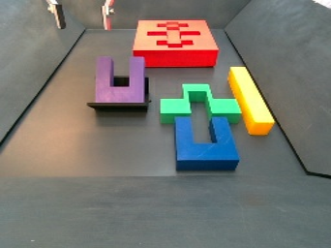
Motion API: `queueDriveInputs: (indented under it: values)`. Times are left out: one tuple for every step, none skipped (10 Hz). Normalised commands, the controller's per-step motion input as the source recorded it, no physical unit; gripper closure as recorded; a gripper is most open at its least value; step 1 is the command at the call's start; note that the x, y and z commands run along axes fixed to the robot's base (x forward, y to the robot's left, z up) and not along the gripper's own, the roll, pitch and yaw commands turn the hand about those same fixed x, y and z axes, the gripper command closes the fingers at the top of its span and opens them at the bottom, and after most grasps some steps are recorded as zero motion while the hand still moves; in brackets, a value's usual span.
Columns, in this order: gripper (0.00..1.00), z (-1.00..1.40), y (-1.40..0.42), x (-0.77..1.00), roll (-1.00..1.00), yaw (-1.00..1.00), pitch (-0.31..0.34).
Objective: Pick up the purple object. Move up. Place the purple object on the fixture. Regrasp the purple object. Move to above the board. Insert the purple object.
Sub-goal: Regrasp the purple object.
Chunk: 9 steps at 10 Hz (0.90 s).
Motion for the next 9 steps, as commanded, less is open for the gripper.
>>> queueDriveInputs:
  values:
    - [0.0, -0.09, -0.37, 0.27, 1.0, 0.06, 0.074]
    - [0.0, -0.09, -0.39, 0.27, 1.0, 0.04, 0.023]
    - [0.0, -0.04, -0.33, 0.3, 1.0, 0.08, 0.0]
    - [0.0, 0.0, 0.0, 0.56, 1.0, 0.33, 0.02]
    - [0.0, -0.32, 0.05, 0.35, 0.63, 0.62, 0.111]
    - [0.0, -0.44, 0.03, 0.16, 0.41, 0.84, 0.109]
    - [0.0, -0.38, 0.0, 0.15, 0.39, 0.87, 0.069]
    - [0.0, -0.38, 0.0, 0.19, 0.56, 0.76, 0.069]
    - [0.0, -0.39, -0.17, 0.16, 0.75, 0.45, 0.146]
